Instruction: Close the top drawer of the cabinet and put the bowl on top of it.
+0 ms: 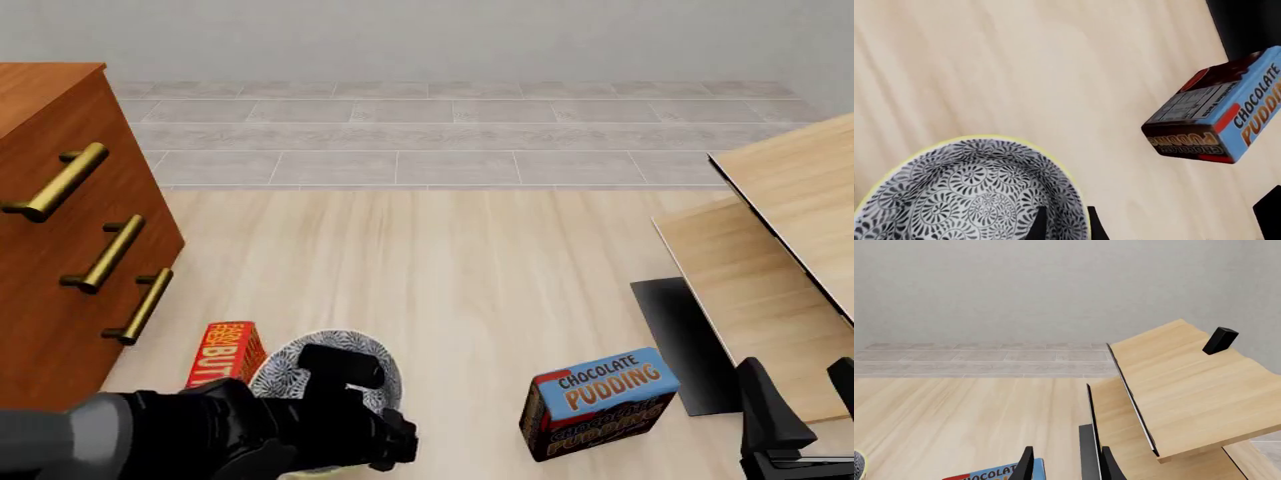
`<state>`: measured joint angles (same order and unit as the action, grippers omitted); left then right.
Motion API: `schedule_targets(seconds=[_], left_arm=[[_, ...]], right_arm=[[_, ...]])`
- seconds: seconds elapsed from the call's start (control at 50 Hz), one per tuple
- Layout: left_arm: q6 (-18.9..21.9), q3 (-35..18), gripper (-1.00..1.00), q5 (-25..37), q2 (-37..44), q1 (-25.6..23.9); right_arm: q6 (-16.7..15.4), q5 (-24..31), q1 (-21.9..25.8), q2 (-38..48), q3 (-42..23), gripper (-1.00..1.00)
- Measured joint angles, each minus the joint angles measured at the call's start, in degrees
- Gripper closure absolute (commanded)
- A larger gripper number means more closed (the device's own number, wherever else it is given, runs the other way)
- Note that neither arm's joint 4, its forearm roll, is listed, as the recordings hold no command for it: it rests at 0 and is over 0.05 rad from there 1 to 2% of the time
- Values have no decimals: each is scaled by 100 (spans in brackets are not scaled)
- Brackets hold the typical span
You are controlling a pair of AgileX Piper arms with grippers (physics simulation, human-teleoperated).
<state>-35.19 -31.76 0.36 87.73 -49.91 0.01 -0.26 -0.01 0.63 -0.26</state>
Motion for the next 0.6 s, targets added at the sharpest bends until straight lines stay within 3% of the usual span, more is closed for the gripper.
schedule_targets(seconds=[0.6], left_arm=[[77, -680, 100, 894, -689, -291]], right_arm=[[0, 0, 0, -1, 0, -100]])
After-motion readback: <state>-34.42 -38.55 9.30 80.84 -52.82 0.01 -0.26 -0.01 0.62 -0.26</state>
